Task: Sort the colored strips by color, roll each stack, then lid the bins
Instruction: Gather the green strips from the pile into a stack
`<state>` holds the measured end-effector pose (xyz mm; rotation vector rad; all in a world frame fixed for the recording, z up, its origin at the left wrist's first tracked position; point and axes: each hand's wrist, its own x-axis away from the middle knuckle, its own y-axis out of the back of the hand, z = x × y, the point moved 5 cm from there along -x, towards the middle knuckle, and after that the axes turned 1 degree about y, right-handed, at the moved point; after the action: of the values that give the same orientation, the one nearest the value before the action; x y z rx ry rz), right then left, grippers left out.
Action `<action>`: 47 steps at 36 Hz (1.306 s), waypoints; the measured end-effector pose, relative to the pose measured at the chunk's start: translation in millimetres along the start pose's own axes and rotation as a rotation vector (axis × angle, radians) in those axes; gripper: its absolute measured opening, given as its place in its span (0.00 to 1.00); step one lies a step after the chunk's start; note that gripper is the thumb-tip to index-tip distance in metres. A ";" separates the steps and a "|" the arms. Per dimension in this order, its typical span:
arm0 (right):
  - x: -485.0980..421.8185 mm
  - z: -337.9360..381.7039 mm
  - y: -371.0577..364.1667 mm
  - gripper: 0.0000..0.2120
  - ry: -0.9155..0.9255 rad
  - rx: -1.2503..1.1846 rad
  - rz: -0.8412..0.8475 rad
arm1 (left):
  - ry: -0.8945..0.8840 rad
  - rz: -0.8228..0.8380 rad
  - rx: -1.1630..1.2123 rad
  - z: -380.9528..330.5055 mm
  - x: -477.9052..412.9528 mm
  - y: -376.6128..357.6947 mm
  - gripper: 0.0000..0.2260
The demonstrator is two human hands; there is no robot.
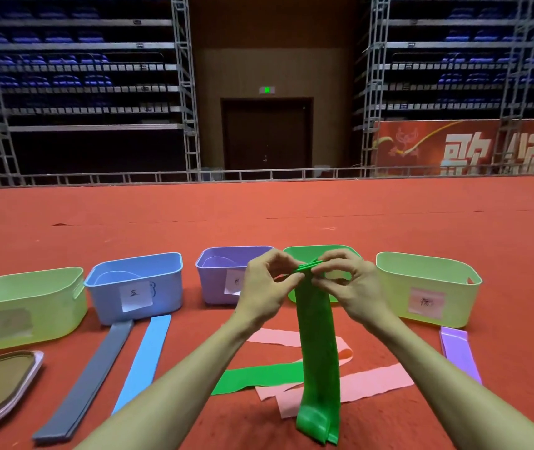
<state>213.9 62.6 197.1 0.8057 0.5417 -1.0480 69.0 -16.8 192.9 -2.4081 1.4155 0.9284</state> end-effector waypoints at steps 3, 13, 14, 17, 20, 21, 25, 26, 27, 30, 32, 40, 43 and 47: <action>2.1 -5.3 -1.8 0.12 -0.087 -0.156 0.040 | -0.004 -0.005 0.025 -1.6 -0.7 0.0 0.06; 0.3 1.4 -2.6 0.13 -0.084 -0.192 -0.022 | 0.035 0.030 0.116 8.2 6.7 -7.9 0.18; -0.8 1.7 -1.3 0.13 -0.081 -0.201 -0.041 | 0.055 0.064 0.127 12.4 10.5 -11.4 0.22; -4.3 1.9 4.3 0.13 -0.079 -0.221 -0.101 | 0.073 0.162 0.102 27.6 26.0 -22.9 0.33; -8.6 3.9 11.6 0.11 -0.076 -0.234 -0.160 | 0.081 0.190 0.062 39.5 44.6 -31.8 0.40; -10.2 4.5 14.4 0.10 -0.077 -0.237 -0.181 | 0.083 0.189 0.042 44.1 50.7 -34.5 0.40; -17.6 6.6 24.5 0.10 -0.071 -0.227 -0.230 | 0.097 0.225 -0.021 63.4 75.5 -43.8 0.40; -19.2 6.3 26.5 0.10 -0.071 -0.218 -0.234 | 0.100 0.243 -0.035 66.2 81.4 -45.2 0.39; -20.5 6.1 29.1 0.10 -0.074 -0.207 -0.240 | 0.101 0.262 -0.049 68.7 86.8 -46.0 0.38; -25.2 2.0 38.2 0.10 -0.091 -0.181 -0.268 | 0.100 0.325 -0.097 72.9 101.4 -46.4 0.32; -28.3 -2.5 45.6 0.09 -0.108 -0.173 -0.287 | 0.128 0.356 -0.110 78.2 111.8 -45.0 0.29; -15.6 -33.2 53.1 0.09 -0.196 -0.060 -0.294 | 0.282 0.426 -0.109 102.8 141.0 -32.6 0.25; -1.5 -52.4 44.5 0.09 -0.259 -0.035 -0.266 | 0.277 0.492 -0.250 112.0 146.1 -31.0 0.24; 18.8 -68.7 31.7 0.11 -0.291 0.003 -0.215 | 0.269 0.557 -0.446 121.8 155.2 -32.0 0.24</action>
<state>249.1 115.6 152.0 0.5916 0.3827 -1.3390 98.7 -55.1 -0.9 -2.5568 2.2675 1.1721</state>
